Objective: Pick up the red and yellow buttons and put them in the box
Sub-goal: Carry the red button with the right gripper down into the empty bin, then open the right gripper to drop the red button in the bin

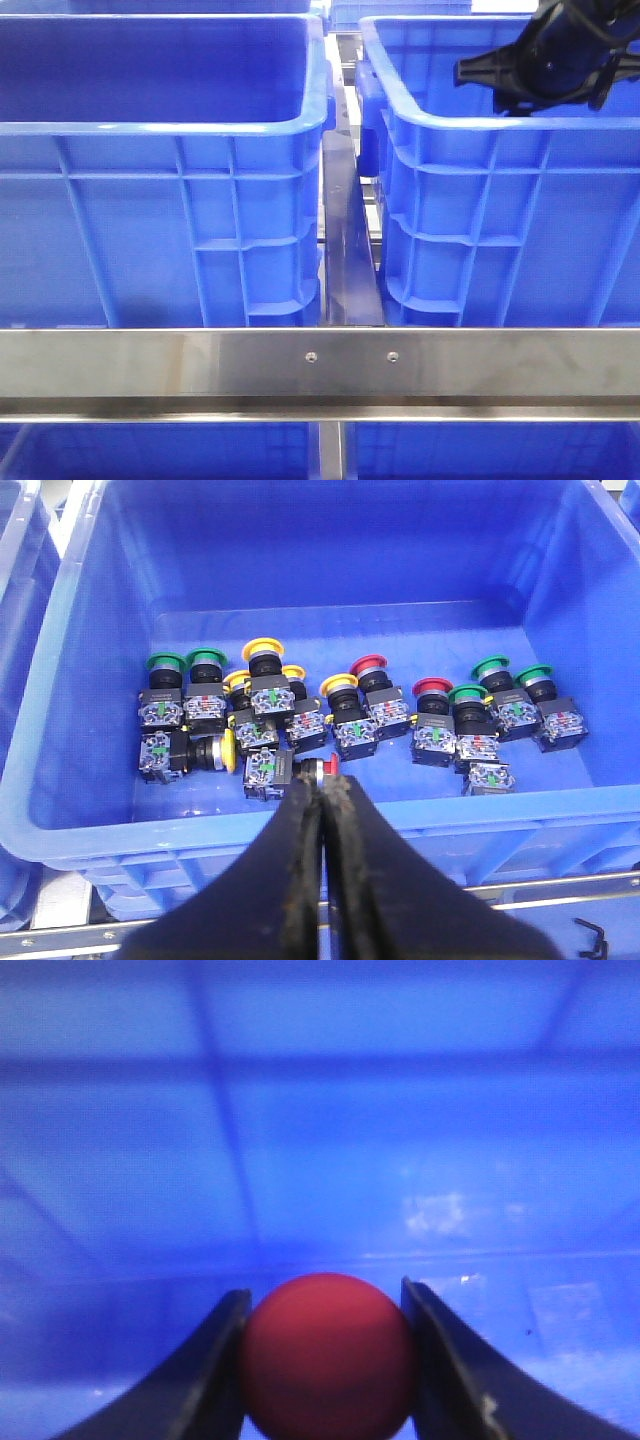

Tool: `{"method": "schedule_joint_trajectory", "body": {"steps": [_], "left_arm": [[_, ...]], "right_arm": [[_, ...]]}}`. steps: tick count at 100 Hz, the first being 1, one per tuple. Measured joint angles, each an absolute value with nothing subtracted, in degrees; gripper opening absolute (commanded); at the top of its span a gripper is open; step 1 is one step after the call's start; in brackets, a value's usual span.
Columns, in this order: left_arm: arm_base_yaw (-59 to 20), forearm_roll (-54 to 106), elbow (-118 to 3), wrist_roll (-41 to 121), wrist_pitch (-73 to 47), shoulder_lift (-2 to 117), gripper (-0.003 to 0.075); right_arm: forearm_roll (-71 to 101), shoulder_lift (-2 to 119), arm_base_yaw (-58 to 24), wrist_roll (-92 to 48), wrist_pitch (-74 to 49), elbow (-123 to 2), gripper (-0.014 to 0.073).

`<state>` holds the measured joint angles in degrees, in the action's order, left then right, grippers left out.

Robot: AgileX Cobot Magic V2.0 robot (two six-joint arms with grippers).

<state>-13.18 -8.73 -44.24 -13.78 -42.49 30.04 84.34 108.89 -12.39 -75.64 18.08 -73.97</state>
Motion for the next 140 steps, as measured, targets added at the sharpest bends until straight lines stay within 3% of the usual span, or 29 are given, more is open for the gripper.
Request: {"method": "schedule_joint_trajectory", "body": {"steps": [40, 50, 67, 76, 109, 140], "left_arm": [[-13.18, -8.73, -44.24, -13.78, -42.49, 30.04, -0.0019], [-13.18, -8.73, -44.24, -13.78, -42.49, 30.04, -0.0019], [-13.18, -8.73, -44.24, -13.78, -42.49, 30.04, -0.0019], [-13.18, -8.73, -44.24, -13.78, -42.49, 30.04, -0.0019], [-13.18, -8.73, -44.24, -13.78, -42.49, 30.04, -0.0019], [-13.18, -8.73, -44.24, -13.78, -42.49, 30.04, -0.0019]], "right_arm": [[83.67, 112.22, -12.39, -75.64, 18.93, -74.95, 0.0217], [83.67, 112.22, -12.39, -75.64, 18.93, -74.95, 0.0298], [84.74, 112.94, -12.39, -75.74, 18.93, -74.95, 0.0508], [86.09, 113.39, -12.39, -75.74, 18.93, -74.85, 0.0565], [91.33, 111.02, -12.39, -80.36, 19.99, -74.59, 0.0568], [105.12, 97.88, -12.39, -100.10, 22.16, -71.26, 0.0563]]}}
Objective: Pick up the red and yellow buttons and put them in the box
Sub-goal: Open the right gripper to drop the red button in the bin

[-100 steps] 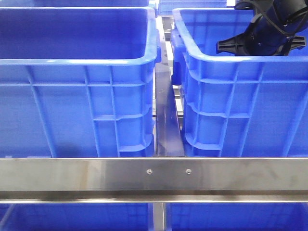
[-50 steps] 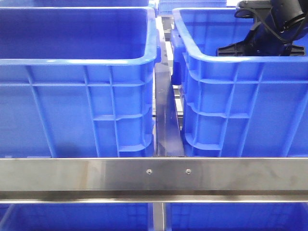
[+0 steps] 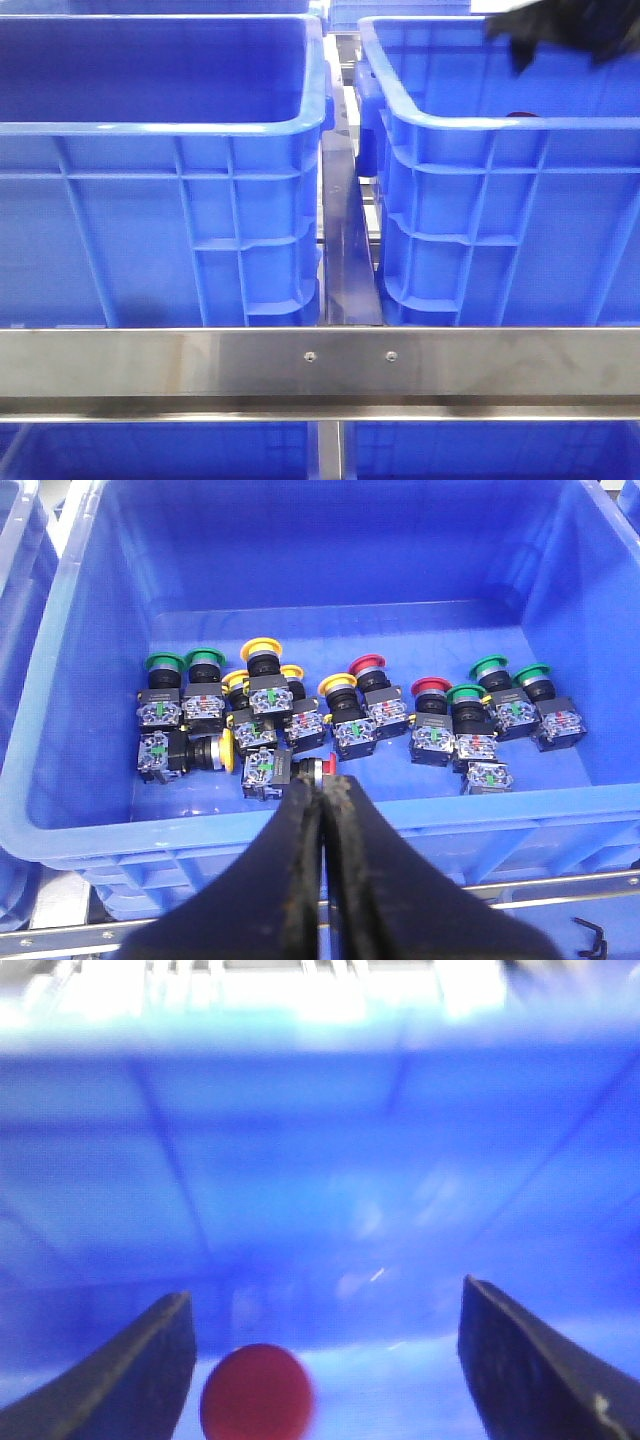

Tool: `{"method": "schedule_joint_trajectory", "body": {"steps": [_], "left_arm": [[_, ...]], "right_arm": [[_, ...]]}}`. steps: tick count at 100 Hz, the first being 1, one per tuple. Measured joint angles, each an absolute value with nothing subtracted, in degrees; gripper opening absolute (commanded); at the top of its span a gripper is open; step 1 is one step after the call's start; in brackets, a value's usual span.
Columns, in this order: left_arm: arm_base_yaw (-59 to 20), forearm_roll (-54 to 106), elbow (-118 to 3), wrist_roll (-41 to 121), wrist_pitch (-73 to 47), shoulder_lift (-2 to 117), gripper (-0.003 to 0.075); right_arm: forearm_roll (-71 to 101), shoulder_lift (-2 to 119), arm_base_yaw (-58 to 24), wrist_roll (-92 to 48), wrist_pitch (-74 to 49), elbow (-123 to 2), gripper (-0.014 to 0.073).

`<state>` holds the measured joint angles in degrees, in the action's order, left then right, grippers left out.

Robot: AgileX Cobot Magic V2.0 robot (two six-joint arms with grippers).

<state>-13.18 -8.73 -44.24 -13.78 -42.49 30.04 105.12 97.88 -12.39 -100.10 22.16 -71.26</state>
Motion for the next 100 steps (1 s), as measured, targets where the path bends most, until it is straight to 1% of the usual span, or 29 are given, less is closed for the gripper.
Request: {"method": "schedule_joint_trajectory", "body": {"steps": [19, 35, 83, 87, 94, 95, 97, 100], "left_arm": [[-13.18, -8.73, -44.24, -13.78, -42.49, 30.04, -0.0019], [-13.18, -8.73, -44.24, -13.78, -42.49, 30.04, -0.0019], [-13.18, -8.73, -44.24, -13.78, -42.49, 30.04, -0.0019], [-13.18, -8.73, -44.24, -13.78, -42.49, 30.04, -0.0019], [-13.18, -8.73, -44.24, -13.78, -42.49, 30.04, -0.0019], [-13.18, -8.73, -44.24, -13.78, -42.49, 30.04, -0.0019], [-13.18, -8.73, -44.24, -13.78, -42.49, 30.04, -0.0019], [-13.18, -8.73, -44.24, -13.78, -42.49, 30.04, -0.0019]], "right_arm": [[105.43, 84.79, -12.39, -104.32, 20.43, -64.71, 0.0563], [105.43, 73.69, -12.39, -104.56, 17.98, -58.37, 0.0563], [105.43, 44.51, -12.39, -104.71, 16.24, -39.48, 0.0559], [105.43, 42.60, -12.39, -104.71, 16.10, -38.00, 0.0546], [105.43, 39.06, -12.39, -104.71, 15.97, -35.76, 0.0494], [105.43, 38.40, -12.39, -104.71, 15.97, -35.57, 0.0470], [105.43, 37.42, -12.39, -104.71, 15.83, -35.01, 0.0452], [105.43, 36.14, -12.39, -104.71, 15.35, -34.35, 0.0404]]}}
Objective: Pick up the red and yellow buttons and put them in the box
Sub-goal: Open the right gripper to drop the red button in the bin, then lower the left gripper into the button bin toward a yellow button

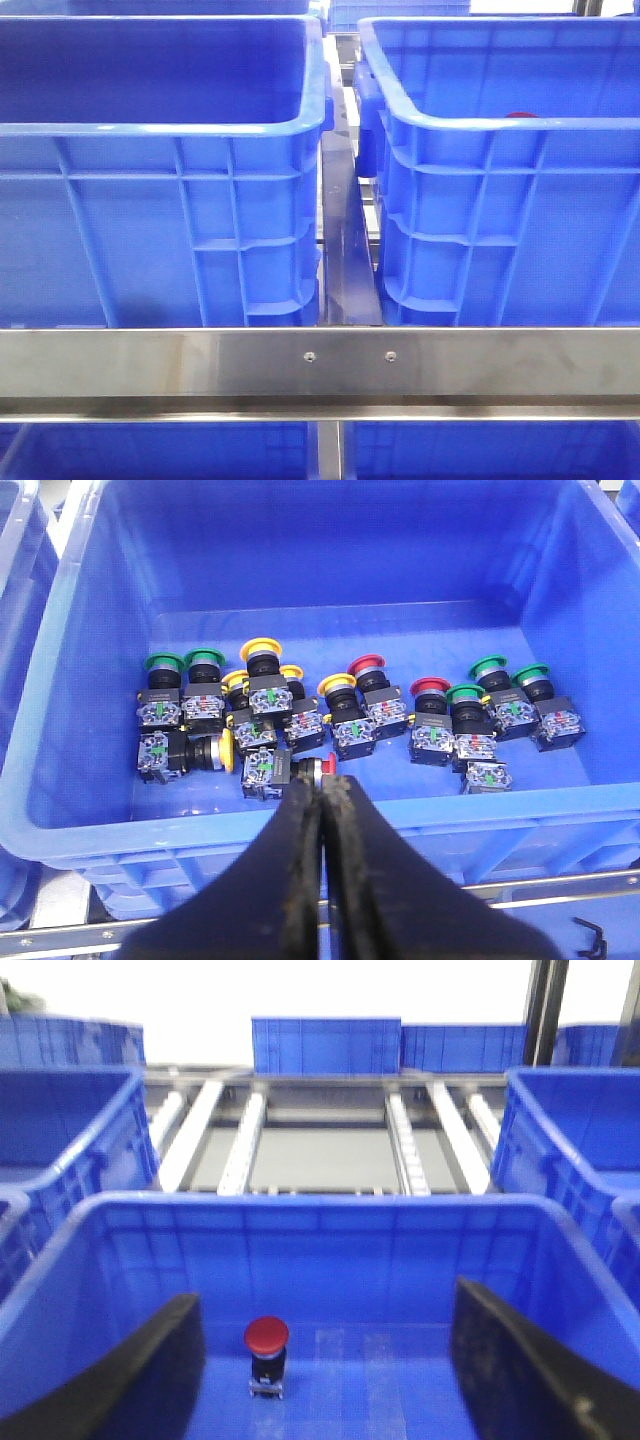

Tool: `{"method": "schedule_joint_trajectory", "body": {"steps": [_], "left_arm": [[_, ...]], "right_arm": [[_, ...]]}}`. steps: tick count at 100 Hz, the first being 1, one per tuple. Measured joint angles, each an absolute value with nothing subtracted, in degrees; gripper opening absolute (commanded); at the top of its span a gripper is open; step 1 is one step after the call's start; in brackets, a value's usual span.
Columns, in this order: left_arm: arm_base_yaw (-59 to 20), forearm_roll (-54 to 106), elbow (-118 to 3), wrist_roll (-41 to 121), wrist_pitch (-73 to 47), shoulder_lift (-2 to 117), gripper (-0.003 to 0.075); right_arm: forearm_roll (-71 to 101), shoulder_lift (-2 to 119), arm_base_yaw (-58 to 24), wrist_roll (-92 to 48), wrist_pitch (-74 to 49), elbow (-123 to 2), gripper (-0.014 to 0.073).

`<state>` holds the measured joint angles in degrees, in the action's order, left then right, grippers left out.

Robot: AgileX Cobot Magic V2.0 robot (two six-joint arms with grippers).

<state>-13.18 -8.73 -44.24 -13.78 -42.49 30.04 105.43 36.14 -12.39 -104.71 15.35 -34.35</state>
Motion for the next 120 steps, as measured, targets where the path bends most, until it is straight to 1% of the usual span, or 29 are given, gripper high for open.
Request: {"method": "schedule_joint_trajectory", "body": {"steps": [3, 9, 10, 12, 23, 26, 30, 34, 37, 60, 67, 74, 79, 81, 86, 91, 96, 100, 120], "left_arm": [[-13.18, -8.73, -44.24, -13.78, -42.49, 30.04, -0.0019], [-13.18, -8.73, -44.24, -13.78, -42.49, 30.04, -0.0019], [-13.18, -8.73, -44.24, -13.78, -42.49, 30.04, -0.0019], [-13.18, -8.73, -44.24, -13.78, -42.49, 30.04, -0.0019], [-13.18, -8.73, -44.24, -13.78, -42.49, 30.04, -0.0019], [-13.18, -8.73, -44.24, -13.78, -42.49, 30.04, -0.0019], [-13.18, -8.73, -44.24, -13.78, -42.49, 30.04, -0.0019], [-13.18, -8.73, -44.24, -13.78, -42.49, 30.04, -0.0019], [-13.18, -8.73, -44.24, -13.78, -42.49, 30.04, -0.0019], [-13.18, -8.73, -44.24, -13.78, -42.49, 30.04, -0.0017], [-13.18, -8.73, -44.24, -13.78, -42.49, 30.04, 0.0006], [-13.18, -8.73, -44.24, -13.78, -42.49, 30.04, 0.0085], [-13.18, -8.73, -44.24, -13.78, -42.49, 30.04, 0.0182], [-13.18, -8.73, -44.24, -13.78, -42.49, 30.04, 0.0209], [-13.18, -8.73, -44.24, -13.78, -42.49, 30.04, 0.0324], [-13.18, -8.73, -44.24, -13.78, -42.49, 30.04, 0.0412], [-13.18, -8.73, -44.24, -13.78, -42.49, 30.27, 0.0469], [-13.18, -8.73, -44.24, -13.78, -42.49, 30.37, 0.0488], [-13.18, -8.73, -44.24, -13.78, -41.70, 32.44, 0.0480]], "right_arm": [[105.43, 35.00, -12.39, -104.71, 14.99, -33.65, 0.0373], [105.43, 32.97, -12.39, -104.71, 13.78, -32.77, 0.0266], [105.43, 32.79, -12.39, -104.71, 13.40, -32.61, 0.0266], [105.43, 32.31, -12.39, -104.71, 12.87, -32.41, 0.0222], [105.43, 31.00, -12.39, -104.71, 10.36, -32.23, 0.0046], [105.43, 30.85, -12.39, -104.71, 9.84, -32.23, 0.0017], [105.43, 30.85, -12.39, -104.71, 9.36, -32.23, -0.0043], [105.43, 30.85, -12.39, -104.71, 9.11, -32.23, -0.0075], [105.43, 30.85, -12.39, -104.71, 9.00, -32.23, -0.0064], [105.43, 30.85, -12.39, -104.71, 8.88, -32.23, -0.0068], [105.43, 30.85, -12.39, -104.71, 8.81, -32.23, -0.0068], [105.43, 30.85, -12.39, -104.71, 8.81, -32.23, -0.0068], [105.43, 30.85, -12.39, -104.71, 8.81, -32.23, -0.0068], [105.43, 30.85, -12.39, -104.71, 8.81, -32.23, -0.0068], [105.43, 30.85, -12.39, -104.71, 8.81, -32.23, -0.0068], [105.43, 30.85, -12.39, -104.71, 8.76, -32.23, -0.0068], [105.43, 30.85, -12.39, -104.71, 8.76, -32.23, -0.0068], [105.43, 30.85, -12.39, -104.71, 8.76, -32.23, -0.0068], [105.43, 30.85, -12.39, -104.71, 8.67, -32.23, -0.0068]]}}
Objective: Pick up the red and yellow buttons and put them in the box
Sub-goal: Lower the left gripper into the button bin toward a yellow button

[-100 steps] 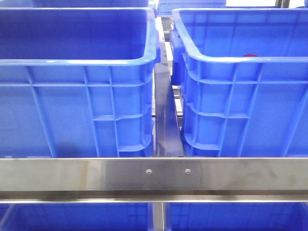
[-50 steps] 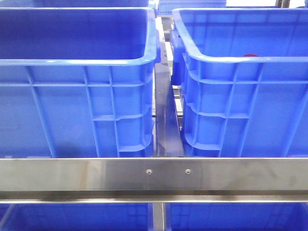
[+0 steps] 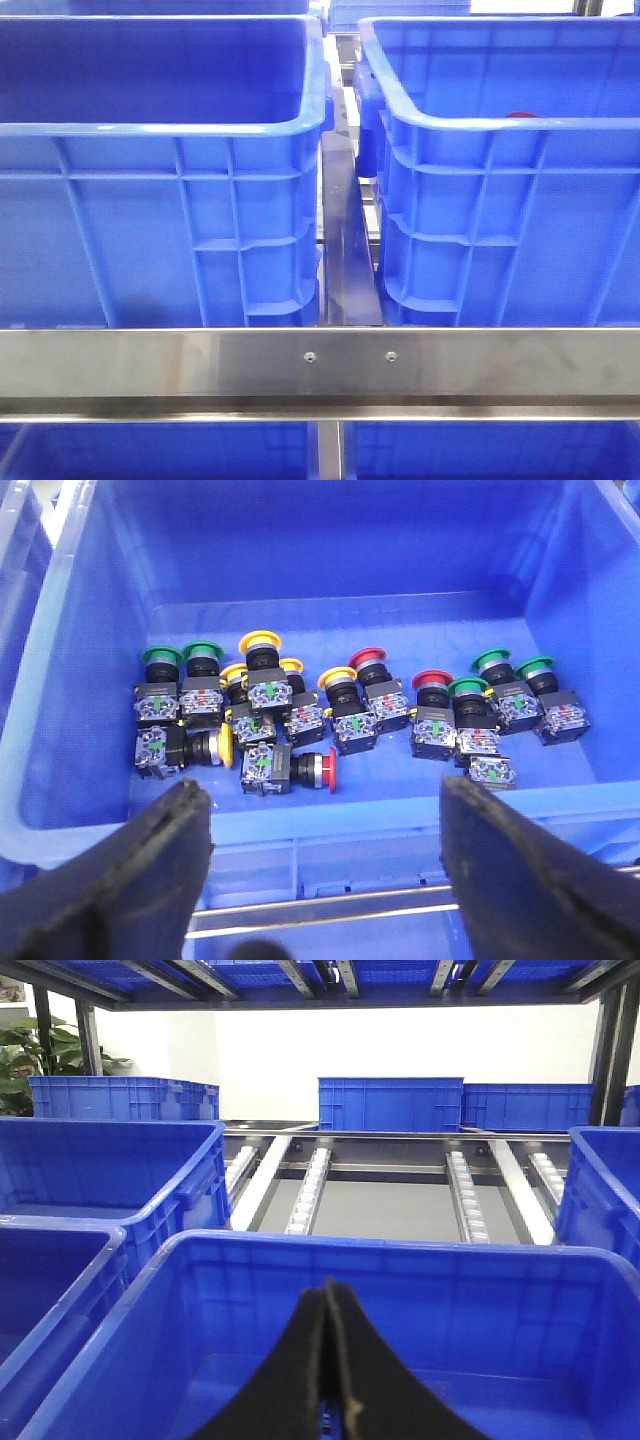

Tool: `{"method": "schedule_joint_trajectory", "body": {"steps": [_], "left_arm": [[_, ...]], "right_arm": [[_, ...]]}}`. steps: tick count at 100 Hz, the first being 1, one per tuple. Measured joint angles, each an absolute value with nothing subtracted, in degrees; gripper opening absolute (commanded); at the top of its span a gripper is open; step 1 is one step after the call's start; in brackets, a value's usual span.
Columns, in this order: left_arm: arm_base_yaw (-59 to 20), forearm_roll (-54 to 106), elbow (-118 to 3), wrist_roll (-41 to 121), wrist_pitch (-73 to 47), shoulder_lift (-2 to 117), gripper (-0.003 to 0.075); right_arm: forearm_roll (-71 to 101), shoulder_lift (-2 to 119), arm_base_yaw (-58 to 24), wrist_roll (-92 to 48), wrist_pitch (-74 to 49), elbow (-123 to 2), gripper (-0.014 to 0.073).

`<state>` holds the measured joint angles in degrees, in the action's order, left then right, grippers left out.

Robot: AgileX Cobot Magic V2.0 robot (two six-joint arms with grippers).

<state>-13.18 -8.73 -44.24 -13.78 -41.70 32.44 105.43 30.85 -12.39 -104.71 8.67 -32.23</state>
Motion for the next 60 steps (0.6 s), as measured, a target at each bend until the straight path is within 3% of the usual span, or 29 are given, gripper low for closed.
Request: {"method": "schedule_joint_trajectory", "body": {"steps": [25, 60], "left_arm": [[-13.18, -8.73, -47.63, -12.69, -40.41, 43.64, 0.0481], [-13.05, -10.13, -62.36, -12.69, -39.94, 69.99, 0.0481]], "right_arm": [[105.43, 30.85, -12.39, -104.71, 8.67, -32.23, -0.0068], [105.43, 30.85, -12.39, -104.86, 8.67, -32.23, -0.0067]]}}
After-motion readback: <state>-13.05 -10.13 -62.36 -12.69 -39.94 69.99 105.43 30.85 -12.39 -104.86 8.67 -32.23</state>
